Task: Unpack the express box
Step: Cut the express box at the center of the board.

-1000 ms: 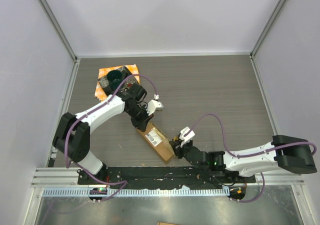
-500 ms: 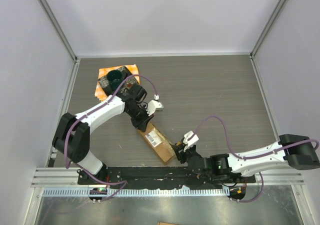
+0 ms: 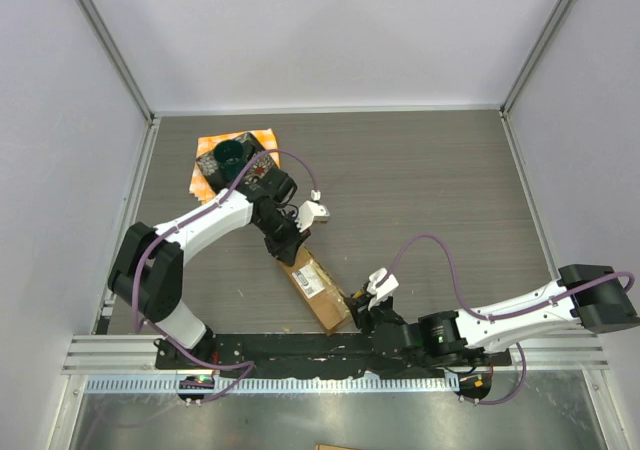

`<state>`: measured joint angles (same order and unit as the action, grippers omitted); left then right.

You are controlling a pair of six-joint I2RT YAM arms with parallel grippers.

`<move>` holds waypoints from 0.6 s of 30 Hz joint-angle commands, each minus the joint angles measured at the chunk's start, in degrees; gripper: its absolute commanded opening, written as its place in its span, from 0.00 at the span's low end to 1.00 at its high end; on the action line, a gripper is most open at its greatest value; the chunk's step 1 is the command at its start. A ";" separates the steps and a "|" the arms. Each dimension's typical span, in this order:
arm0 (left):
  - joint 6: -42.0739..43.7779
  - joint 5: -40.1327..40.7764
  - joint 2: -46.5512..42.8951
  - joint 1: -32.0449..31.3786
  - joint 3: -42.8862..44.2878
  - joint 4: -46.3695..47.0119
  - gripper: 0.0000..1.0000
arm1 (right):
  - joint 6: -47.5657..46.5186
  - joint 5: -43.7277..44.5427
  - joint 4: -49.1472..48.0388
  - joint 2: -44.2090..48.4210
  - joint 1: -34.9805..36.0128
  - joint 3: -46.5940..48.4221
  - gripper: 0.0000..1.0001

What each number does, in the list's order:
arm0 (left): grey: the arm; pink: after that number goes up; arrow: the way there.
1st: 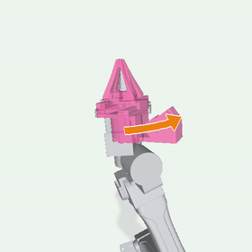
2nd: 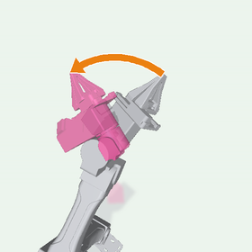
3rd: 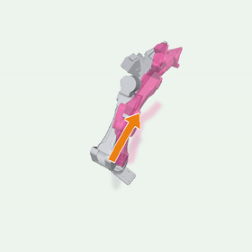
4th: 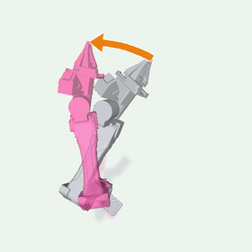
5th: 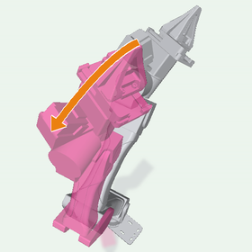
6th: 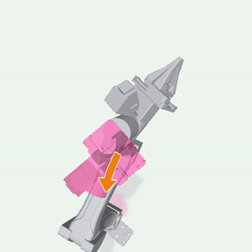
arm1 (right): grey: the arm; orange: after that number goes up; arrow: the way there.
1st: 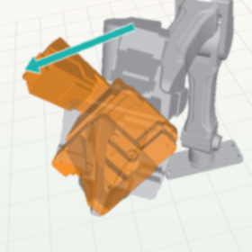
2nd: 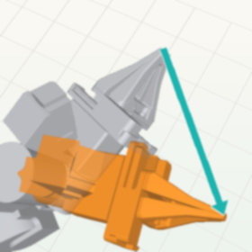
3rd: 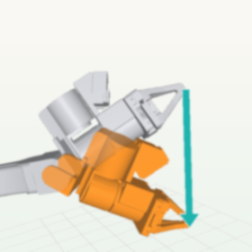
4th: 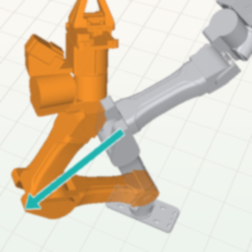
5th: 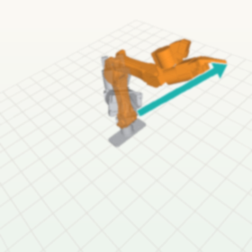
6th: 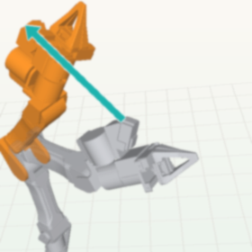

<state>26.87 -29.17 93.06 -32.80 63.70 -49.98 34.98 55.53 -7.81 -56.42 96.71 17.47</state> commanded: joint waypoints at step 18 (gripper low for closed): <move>4.50 15.98 3.54 -5.78 -6.57 0.76 0.17 | 2.46 -8.33 -11.51 -0.61 -12.07 -4.29 0.01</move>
<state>27.64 -25.19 91.55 -36.47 63.02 -49.23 39.90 49.71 -14.31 -54.37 87.55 13.80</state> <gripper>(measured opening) 0.164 0.236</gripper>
